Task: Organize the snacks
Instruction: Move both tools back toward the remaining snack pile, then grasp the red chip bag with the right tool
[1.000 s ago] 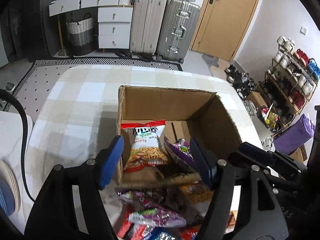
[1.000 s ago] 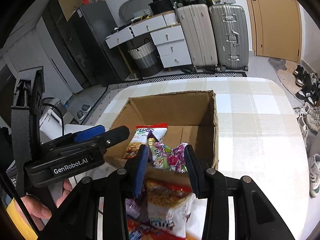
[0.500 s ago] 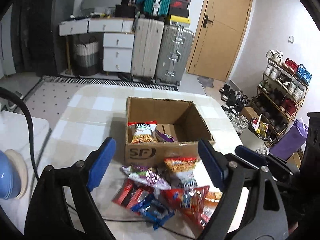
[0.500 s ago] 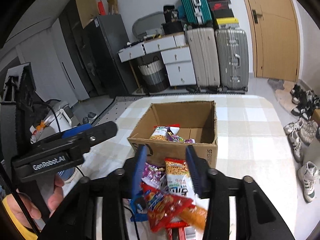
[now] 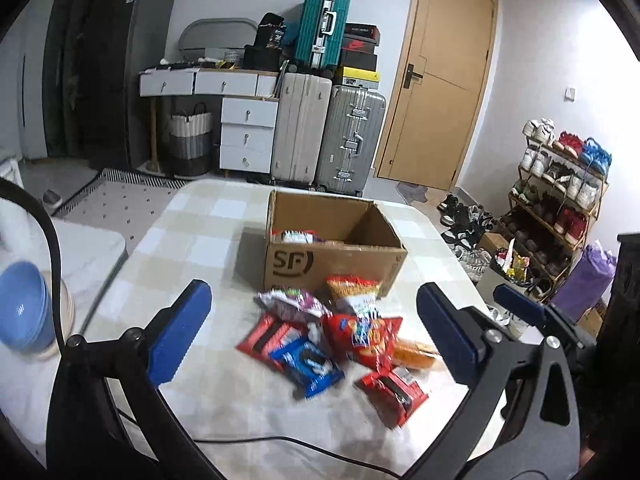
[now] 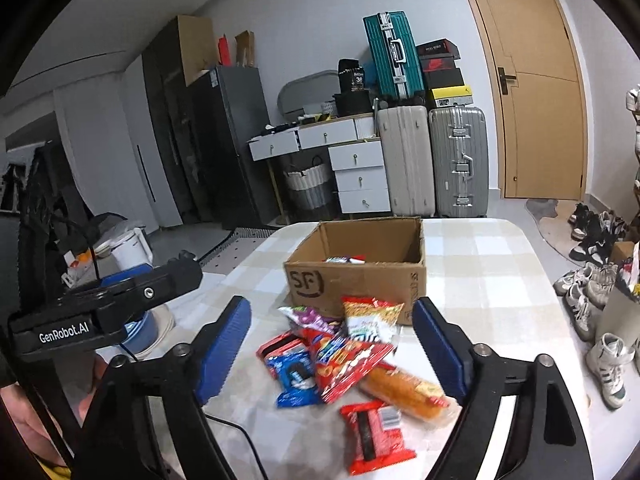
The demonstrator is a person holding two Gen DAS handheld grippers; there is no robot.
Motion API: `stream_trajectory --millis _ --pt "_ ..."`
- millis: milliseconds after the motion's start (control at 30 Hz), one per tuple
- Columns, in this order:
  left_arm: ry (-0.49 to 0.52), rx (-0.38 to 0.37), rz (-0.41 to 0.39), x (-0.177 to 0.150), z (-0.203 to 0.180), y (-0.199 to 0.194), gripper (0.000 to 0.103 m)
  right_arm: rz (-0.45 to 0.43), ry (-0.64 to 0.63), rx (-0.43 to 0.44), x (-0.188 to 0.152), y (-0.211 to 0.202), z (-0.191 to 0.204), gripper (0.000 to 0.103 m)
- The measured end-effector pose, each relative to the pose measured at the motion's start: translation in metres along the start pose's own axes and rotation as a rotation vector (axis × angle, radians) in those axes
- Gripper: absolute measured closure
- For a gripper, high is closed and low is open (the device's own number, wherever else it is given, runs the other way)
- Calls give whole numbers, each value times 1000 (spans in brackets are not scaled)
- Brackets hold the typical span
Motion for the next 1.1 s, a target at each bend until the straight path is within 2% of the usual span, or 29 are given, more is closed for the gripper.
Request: stream_trajectory --millis 167,300,400,467,533,667,833,1100 --pt "-79 -1 -23 -21 11 -11 1 -23 -15 8 -21 -3 8 11" --pt "-9 48 -68 -34 14 -14 1 -18 -17 -8 -43 4 6 11" --pt "-1 52 -79 -38 19 -5 1 3 -37 -5 -54 13 4 11" --pt "-2 42 -49 -46 23 8 1 34 -62 -23 -62 20 -2 11" --pt "23 44 24 -56 26 29 1 62 -84 -52 -69 24 -5 11" --pt "56 41 106 -73 28 52 1 98 -93 -55 -78 29 -10 11" --pt "86 32 89 -73 21 55 1 136 -85 -49 -84 39 -16 11" --pt "36 72 162 -85 35 71 1 164 -31 -25 -92 43 -20 11"
Point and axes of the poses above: each gripper's, at about its wrist camera, not at the fingertips, and y roughly the way its jaws point, z to its left, x to its top, the point moved 10 cm from there along y, roughly the way its jaws point, and after that the axes turned 3 degrees about -y, right-handed, at the moved point
